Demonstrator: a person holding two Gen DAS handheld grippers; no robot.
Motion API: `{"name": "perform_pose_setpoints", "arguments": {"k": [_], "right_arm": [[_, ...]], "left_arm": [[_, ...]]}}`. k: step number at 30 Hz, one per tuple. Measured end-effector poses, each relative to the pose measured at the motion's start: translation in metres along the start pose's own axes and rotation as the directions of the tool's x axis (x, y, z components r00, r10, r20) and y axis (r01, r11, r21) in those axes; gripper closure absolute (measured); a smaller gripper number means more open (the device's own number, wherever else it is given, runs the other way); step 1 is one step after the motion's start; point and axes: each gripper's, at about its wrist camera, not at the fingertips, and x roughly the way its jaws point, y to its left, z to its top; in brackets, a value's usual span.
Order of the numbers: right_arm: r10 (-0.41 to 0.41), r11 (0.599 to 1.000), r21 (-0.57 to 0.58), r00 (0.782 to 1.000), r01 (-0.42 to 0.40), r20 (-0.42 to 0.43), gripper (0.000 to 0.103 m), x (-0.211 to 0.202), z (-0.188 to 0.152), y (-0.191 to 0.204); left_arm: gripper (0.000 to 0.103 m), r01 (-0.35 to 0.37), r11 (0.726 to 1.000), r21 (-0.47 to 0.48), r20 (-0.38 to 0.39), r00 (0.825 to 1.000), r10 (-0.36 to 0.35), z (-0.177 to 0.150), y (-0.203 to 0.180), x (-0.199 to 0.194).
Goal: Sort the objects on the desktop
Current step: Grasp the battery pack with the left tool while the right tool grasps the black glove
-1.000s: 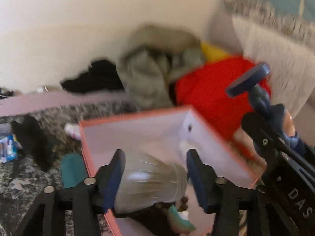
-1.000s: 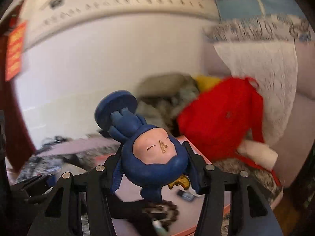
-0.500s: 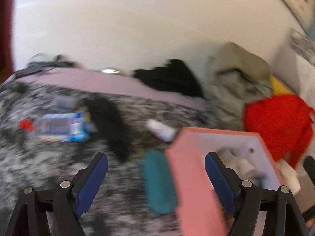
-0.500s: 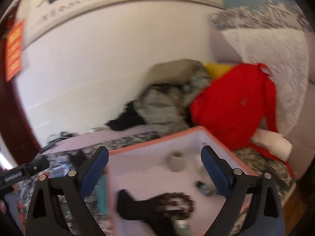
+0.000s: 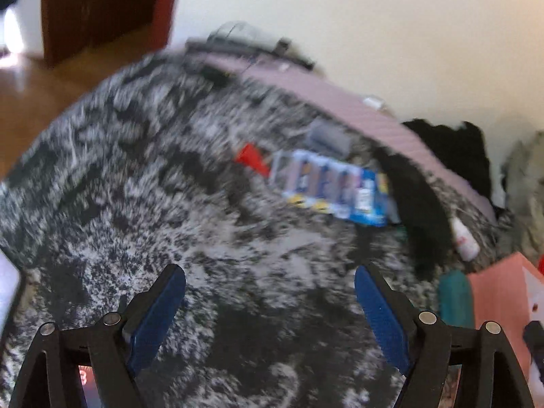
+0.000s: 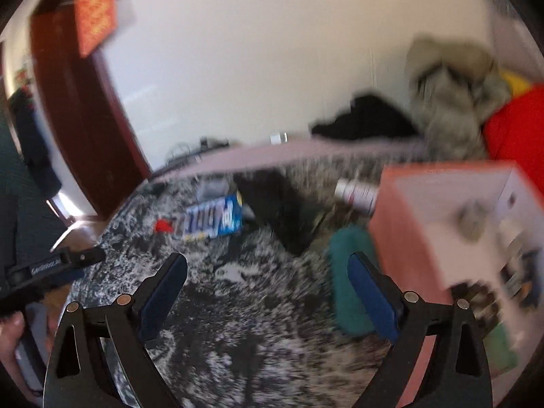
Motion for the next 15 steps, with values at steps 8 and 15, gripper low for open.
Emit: {"name": "perform_pose_setpoints", "arguments": {"k": [8,15], "right_arm": [[-0.059,0.998,0.026,0.992,0.062,-0.111,0.006,0.126,0.041,-0.009],[-0.017,0.998,0.057,0.974,0.03,-0.224,0.072,0.221,0.043,-0.025]], "left_arm": [[0.018,0.12,0.98,-0.161,-0.101,0.985,-0.137,0.043,-0.011,0.094],[0.015,0.249,0.883,-0.398,-0.22,0.909,-0.355,0.062,-0.033,0.171]]}}
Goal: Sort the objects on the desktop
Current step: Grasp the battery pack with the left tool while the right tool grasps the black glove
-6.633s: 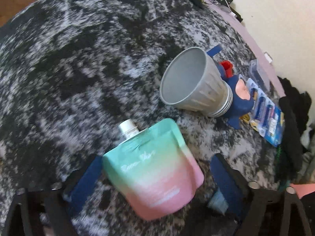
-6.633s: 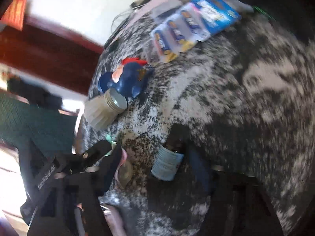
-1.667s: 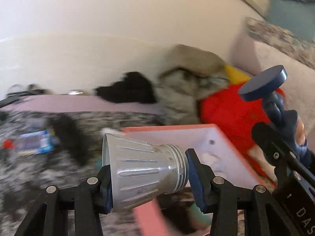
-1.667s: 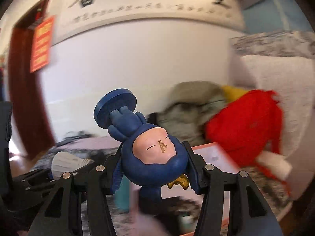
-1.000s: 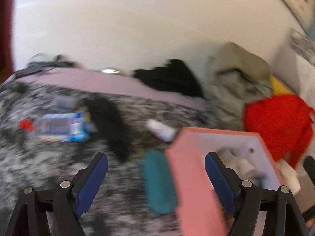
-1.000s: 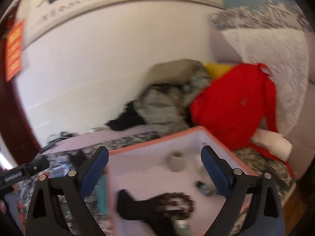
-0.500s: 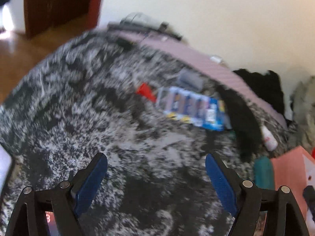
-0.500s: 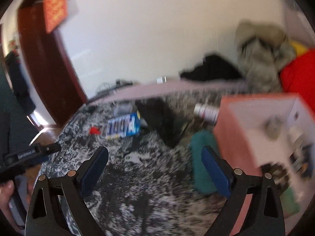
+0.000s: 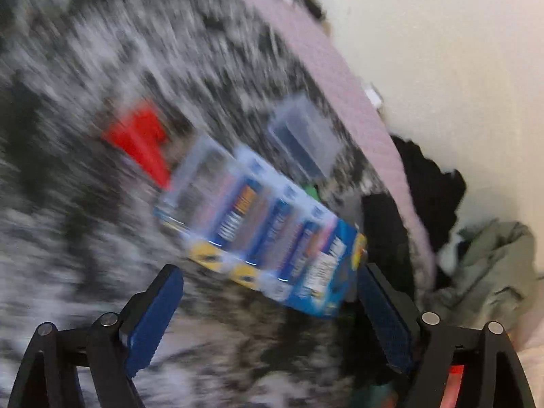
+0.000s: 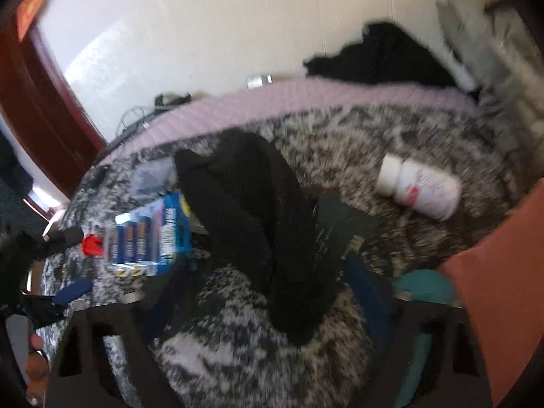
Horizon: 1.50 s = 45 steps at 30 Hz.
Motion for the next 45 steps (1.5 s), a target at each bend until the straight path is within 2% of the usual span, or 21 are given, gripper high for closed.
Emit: {"name": "perform_pose_setpoints", "arguments": {"k": [1,3,5,8,9,10,12,14,16,20,21,22,23,24,27,30,36,40,43,45], "right_arm": [[0.006,1.0,-0.002,1.0,-0.006,-0.016,0.094,0.01,-0.001,-0.001],[-0.004,1.0,-0.016,1.0,0.004,-0.013,0.094,0.019,-0.002,-0.001],[-0.033,0.999,-0.043,0.999,0.034,0.022,0.094,0.019,0.0,0.006],[-0.019,0.998,-0.06,0.999,0.022,0.044,0.094,0.013,0.001,0.009],[-0.009,0.998,-0.058,0.999,0.012,0.046,0.094,0.01,0.001,0.008],[0.002,0.999,-0.051,0.999,0.0,0.042,0.094,0.01,0.002,0.005],[0.023,0.999,-0.036,0.999,-0.022,0.035,0.094,0.009,0.004,0.0],[0.033,0.999,-0.021,0.999,-0.032,0.032,0.094,0.01,0.004,-0.006],[0.041,0.999,-0.008,0.999,-0.04,0.029,0.094,0.011,0.004,-0.01],[0.042,0.999,-0.015,0.999,-0.041,0.031,0.094,0.008,0.002,-0.009],[0.037,0.999,-0.022,0.999,-0.036,0.033,0.094,0.007,0.001,-0.007],[0.033,0.999,-0.028,0.999,-0.032,0.035,0.094,0.006,0.001,-0.006],[0.031,0.999,-0.032,0.999,-0.029,0.036,0.094,0.005,0.0,-0.005],[0.03,0.999,-0.033,0.999,-0.029,0.037,0.094,0.004,0.0,-0.004],[0.032,0.999,-0.026,0.998,-0.031,0.047,0.094,-0.002,-0.001,-0.004],[0.036,0.999,-0.028,0.997,-0.034,0.062,0.094,-0.018,-0.003,-0.002],[0.063,0.996,-0.072,0.991,-0.055,0.114,0.094,-0.071,-0.02,0.008],[0.082,0.992,-0.106,0.987,-0.068,0.135,0.094,-0.112,-0.044,0.016],[0.109,0.986,-0.139,0.985,-0.09,0.135,0.094,-0.138,-0.063,0.022],[0.134,0.981,-0.156,0.981,-0.113,0.137,0.094,-0.152,-0.075,0.024]], "left_arm": [[0.015,0.02,0.999,-0.038,-0.026,0.999,-0.021,-0.001,0.002,0.009],[0.011,0.069,0.99,-0.12,-0.059,0.995,-0.076,-0.003,0.005,0.023],[0.001,0.116,0.975,-0.188,-0.074,0.988,-0.132,-0.005,0.007,0.034],[0.001,0.234,0.932,-0.276,-0.088,0.96,-0.267,-0.01,0.006,0.053],[0.001,0.252,0.921,-0.297,-0.096,0.952,-0.292,-0.013,0.005,0.06],[0.001,0.243,0.923,-0.298,-0.102,0.953,-0.284,-0.016,0.003,0.066],[0.001,0.214,0.938,-0.272,-0.071,0.968,-0.241,-0.024,-0.006,0.066],[0.001,0.219,0.928,-0.301,-0.021,0.972,-0.236,-0.028,-0.007,0.066],[0.001,0.245,0.926,-0.287,0.045,0.969,-0.243,-0.023,-0.01,0.068],[0.002,0.259,0.951,-0.169,0.131,0.962,-0.239,-0.018,-0.027,0.07],[0.004,0.273,0.949,-0.157,0.159,0.956,-0.248,-0.019,-0.028,0.067],[0.021,0.29,0.943,-0.162,0.168,0.95,-0.264,-0.019,-0.022,0.068],[0.097,0.306,0.937,-0.17,0.165,0.946,-0.279,-0.018,-0.015,0.07],[0.093,0.322,0.93,-0.179,0.162,0.942,-0.295,-0.018,-0.008,0.071],[0.097,0.364,0.889,-0.277,0.161,0.93,-0.33,-0.01,0.024,0.068],[0.102,0.32,0.91,-0.264,0.239,0.936,-0.259,-0.006,0.03,0.025],[0.103,0.27,0.933,-0.239,0.299,0.934,-0.194,-0.017,0.039,-0.057],[0.103,0.254,0.949,-0.189,0.306,0.933,-0.189,-0.043,0.043,-0.108],[0.101,0.215,0.96,-0.176,0.287,0.945,-0.159,-0.063,0.058,-0.134],[0.06,0.202,0.959,-0.198,0.258,0.955,-0.147,-0.067,0.075,-0.139]]}}
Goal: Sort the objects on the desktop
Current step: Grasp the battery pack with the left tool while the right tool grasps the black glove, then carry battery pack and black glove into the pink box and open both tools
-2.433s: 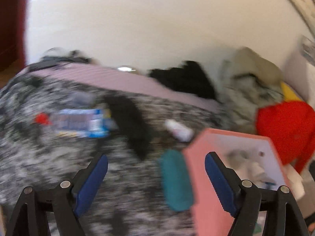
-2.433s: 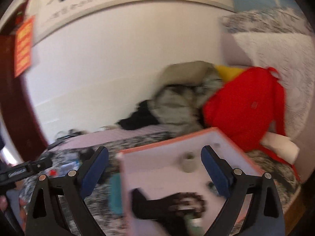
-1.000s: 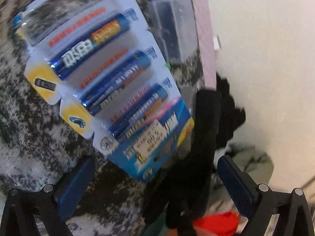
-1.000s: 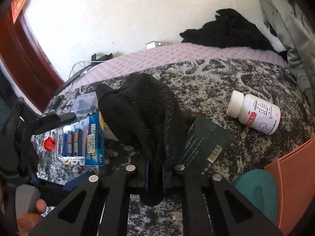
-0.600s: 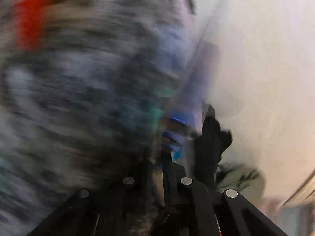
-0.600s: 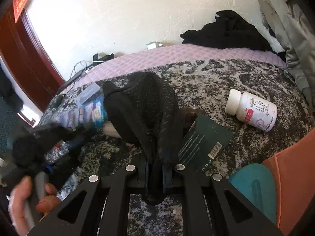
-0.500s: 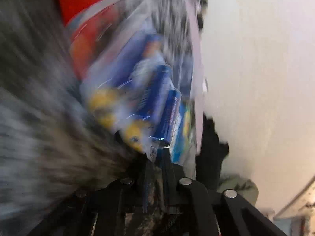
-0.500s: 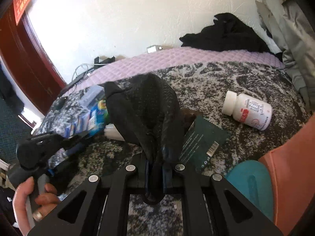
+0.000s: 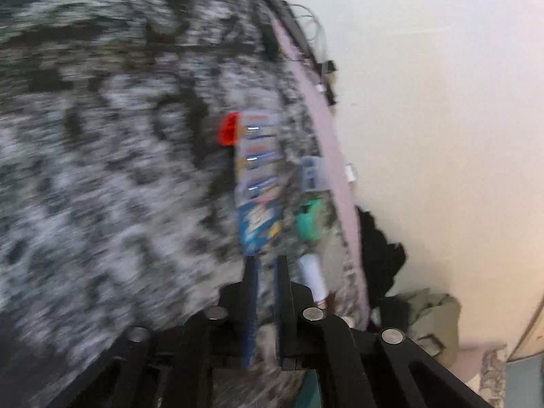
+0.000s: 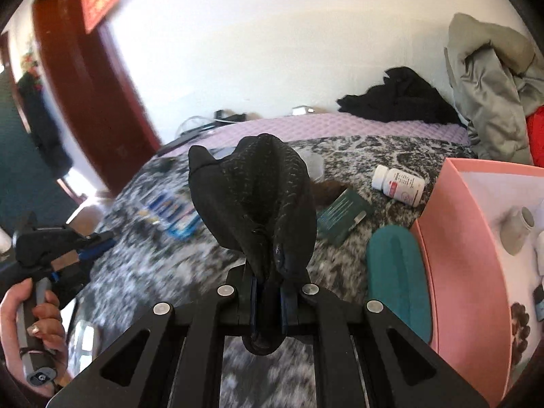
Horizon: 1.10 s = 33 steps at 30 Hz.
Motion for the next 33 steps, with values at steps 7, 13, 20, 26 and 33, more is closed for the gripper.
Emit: {"name": "perform_pose_setpoints", "arguments": {"k": [7,13,20,26,33], "right_arm": [[0.064,0.997,0.042,0.997,-0.062,-0.046,0.094,0.001,-0.012,-0.008],[0.079,0.997,0.033,0.993,-0.077,-0.088,0.094,0.028,-0.007,-0.007],[0.056,0.997,-0.049,0.994,-0.061,-0.098,0.094,0.05,0.003,-0.001],[0.021,0.999,-0.035,0.994,-0.025,-0.107,0.094,0.065,0.007,-0.018],[0.033,0.999,-0.031,0.997,-0.035,-0.075,0.094,0.05,0.012,-0.014]], "left_arm": [[0.018,0.061,0.996,-0.064,-0.01,0.998,-0.061,0.014,0.024,0.024],[0.018,-0.04,0.998,0.048,0.068,0.997,0.037,0.037,-0.002,0.075],[0.016,-0.052,0.986,0.161,0.085,0.996,0.039,0.061,-0.02,0.146],[0.092,-0.042,0.969,0.243,0.01,0.999,0.04,0.059,-0.027,0.181],[0.092,-0.072,0.938,0.34,0.08,0.996,0.047,0.027,-0.053,0.137]]}}
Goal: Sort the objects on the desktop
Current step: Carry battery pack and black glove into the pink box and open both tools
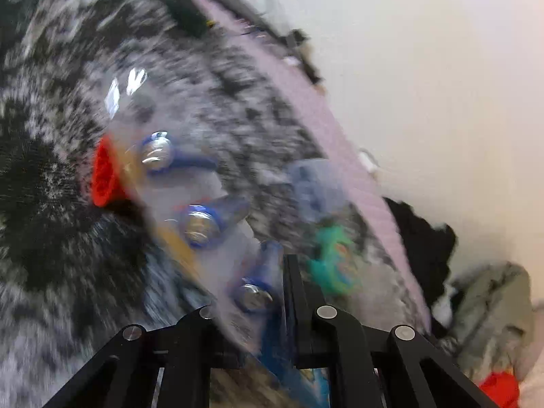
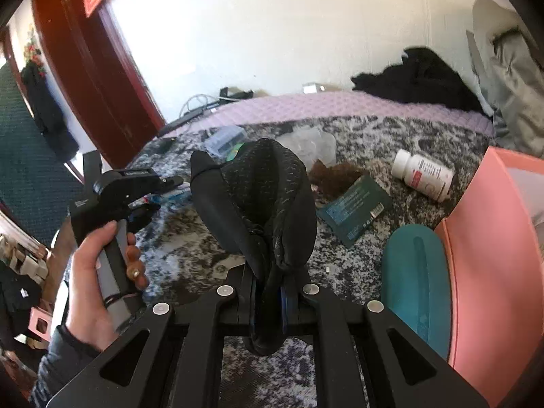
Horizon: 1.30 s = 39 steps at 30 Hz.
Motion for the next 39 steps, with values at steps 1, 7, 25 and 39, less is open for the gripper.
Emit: {"name": "perform_pose_setpoints", "arguments": {"k": [1,7,25,39], "right_arm": [[0.001,1.0,-0.007,1.0,-0.001,0.009,0.094,-0.004,0.0,0.003],[-0.01,0.997,-0.073,0.996,0.017,0.091,0.094,-0.043,-0.001,0.031],[-0.009,0.998,-0.053,0.89,0.038,0.455,0.094,-0.261,-0.02,0.047],[-0.297,0.949,0.105,0.728,0.298,0.618,0.093,-0.406,-0.06,-0.06]], "left_arm": [[0.092,0.0,1.0,0.03,0.013,1.0,0.0,-0.002,-0.01,-0.014],[0.092,0.034,0.993,0.116,0.079,0.996,-0.043,-0.029,-0.052,-0.107],[0.092,0.13,0.893,0.432,0.137,0.969,-0.208,-0.141,-0.174,-0.316],[0.091,0.381,0.679,0.628,-0.206,0.922,-0.327,-0.289,-0.353,-0.237]]}}
